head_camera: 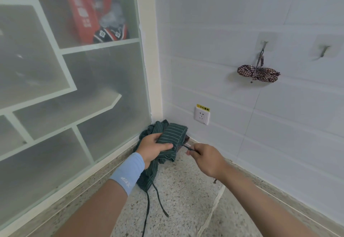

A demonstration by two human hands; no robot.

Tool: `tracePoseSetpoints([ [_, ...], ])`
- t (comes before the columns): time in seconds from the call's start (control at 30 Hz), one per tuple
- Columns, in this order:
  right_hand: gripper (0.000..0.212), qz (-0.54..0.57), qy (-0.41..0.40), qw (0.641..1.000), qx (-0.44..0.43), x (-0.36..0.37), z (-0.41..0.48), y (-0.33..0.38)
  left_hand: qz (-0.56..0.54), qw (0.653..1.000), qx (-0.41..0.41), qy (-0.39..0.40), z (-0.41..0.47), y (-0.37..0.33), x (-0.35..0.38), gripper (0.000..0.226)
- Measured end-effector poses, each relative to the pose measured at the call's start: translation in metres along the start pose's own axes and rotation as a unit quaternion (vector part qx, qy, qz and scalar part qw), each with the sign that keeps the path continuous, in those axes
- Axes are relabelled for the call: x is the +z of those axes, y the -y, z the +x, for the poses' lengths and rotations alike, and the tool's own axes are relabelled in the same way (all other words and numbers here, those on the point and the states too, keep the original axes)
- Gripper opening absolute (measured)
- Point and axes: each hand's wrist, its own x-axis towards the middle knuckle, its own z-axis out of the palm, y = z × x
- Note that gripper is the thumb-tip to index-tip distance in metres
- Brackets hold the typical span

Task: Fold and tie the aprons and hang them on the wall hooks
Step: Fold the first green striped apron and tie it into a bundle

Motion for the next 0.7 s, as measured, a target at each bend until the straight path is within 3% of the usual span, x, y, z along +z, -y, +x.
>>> tracePoseSetpoints([
  [0.1, 0.024, -0.139, 0.033, 0.987, -0.078, -0.004, -0.009, 0.004, 0.017, 0.999, -0.005, -0.03, 0.001, 0.005, 0.0, 0.03],
  [0.2, 0.025, -0.298, 0.046, 0.939, -0.167, -0.002, -0.014, 0.018, 0.127, 0.991, 0.013, -0.048, 0.003, 0.01, 0.008, 0.033],
  [0.33, 0.016, -0.41, -0.006, 0.852, -0.325, -0.011, -0.005, 0.034, 0.346, 0.929, 0.109, -0.073, 0.002, 0.007, 0.014, 0.035],
  [0.4, 0.017, -0.42, -0.037, 0.832, -0.361, -0.017, 0.006, 0.038, 0.406, 0.902, 0.14, -0.043, 0.001, 0.006, 0.017, 0.032],
  [0.47, 0.019, -0.388, -0.039, 0.844, -0.368, -0.02, 0.019, 0.041, 0.454, 0.879, 0.147, 0.002, -0.004, 0.003, 0.022, 0.031],
  [0.53, 0.006, -0.316, -0.042, 0.885, -0.339, -0.022, 0.03, 0.043, 0.486, 0.86, 0.153, 0.027, -0.009, 0.005, 0.027, 0.03],
  [0.6, 0.013, -0.245, -0.04, 0.929, -0.274, -0.024, 0.036, 0.044, 0.506, 0.846, 0.159, 0.045, -0.015, 0.011, 0.028, 0.032],
  [0.7, 0.013, -0.166, -0.046, 0.963, -0.209, -0.018, 0.035, 0.045, 0.396, 0.906, 0.132, 0.076, -0.022, 0.02, 0.026, 0.018],
])
